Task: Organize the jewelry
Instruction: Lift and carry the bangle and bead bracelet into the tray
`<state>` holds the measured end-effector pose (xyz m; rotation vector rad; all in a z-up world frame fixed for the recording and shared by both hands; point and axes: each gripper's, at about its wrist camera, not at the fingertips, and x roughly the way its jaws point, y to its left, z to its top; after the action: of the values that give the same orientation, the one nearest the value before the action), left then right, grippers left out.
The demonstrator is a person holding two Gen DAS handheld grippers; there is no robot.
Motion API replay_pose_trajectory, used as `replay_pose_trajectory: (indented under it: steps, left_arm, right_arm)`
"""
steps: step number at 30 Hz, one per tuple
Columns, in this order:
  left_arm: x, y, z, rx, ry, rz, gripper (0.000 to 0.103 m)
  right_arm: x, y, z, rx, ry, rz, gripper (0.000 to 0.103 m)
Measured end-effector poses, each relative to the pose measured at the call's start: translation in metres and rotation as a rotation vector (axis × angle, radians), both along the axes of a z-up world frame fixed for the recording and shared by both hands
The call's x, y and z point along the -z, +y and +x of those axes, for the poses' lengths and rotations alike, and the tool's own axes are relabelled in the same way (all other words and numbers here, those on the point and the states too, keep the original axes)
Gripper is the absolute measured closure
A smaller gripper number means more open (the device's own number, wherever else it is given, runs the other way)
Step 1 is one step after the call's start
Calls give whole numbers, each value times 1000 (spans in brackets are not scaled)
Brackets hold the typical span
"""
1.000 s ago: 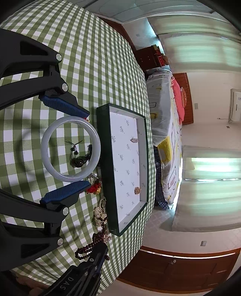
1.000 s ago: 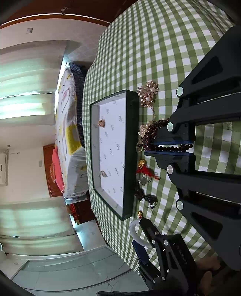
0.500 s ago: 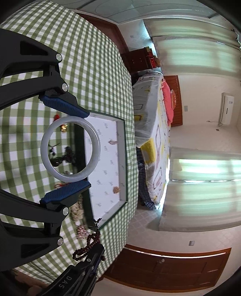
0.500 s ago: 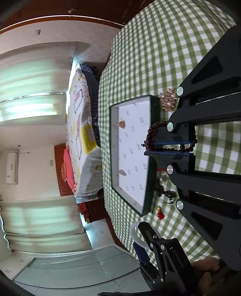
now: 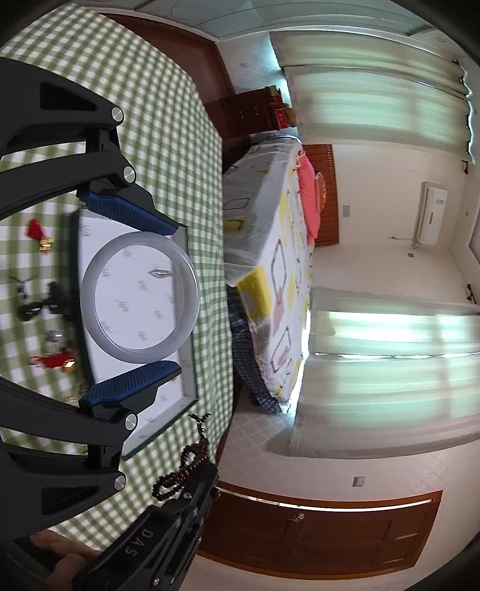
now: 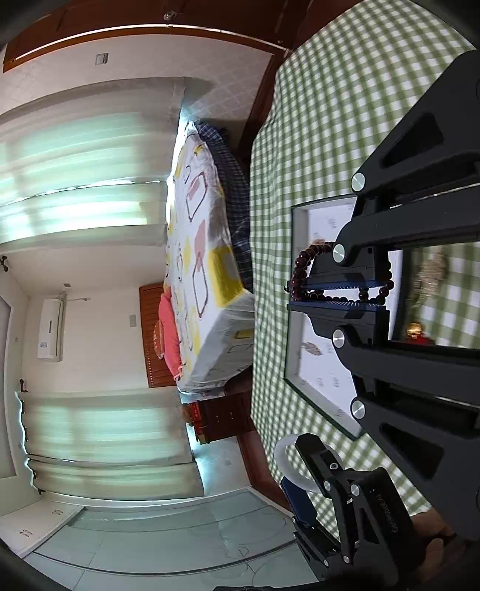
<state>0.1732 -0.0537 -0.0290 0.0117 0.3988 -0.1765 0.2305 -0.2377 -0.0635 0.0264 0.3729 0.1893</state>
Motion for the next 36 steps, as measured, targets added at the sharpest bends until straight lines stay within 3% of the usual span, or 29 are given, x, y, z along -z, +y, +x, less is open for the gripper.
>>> replay_pose_trajectory:
  steps: [8, 19, 30, 36]
  left_arm:
    - [9, -11, 57, -7, 26, 20, 35]
    - [61, -35, 140, -2, 197, 63, 35]
    - [96, -45, 181, 10, 423, 74, 35]
    - [109, -51, 185, 28, 496, 86, 35]
  right_arm:
    - [13, -3, 57, 6, 41, -8, 97]
    - [73, -19, 136, 31, 205, -26, 97]
    - [110, -23, 164, 29, 381, -37, 97]
    - [119, -23, 167, 25, 431, -34, 95]
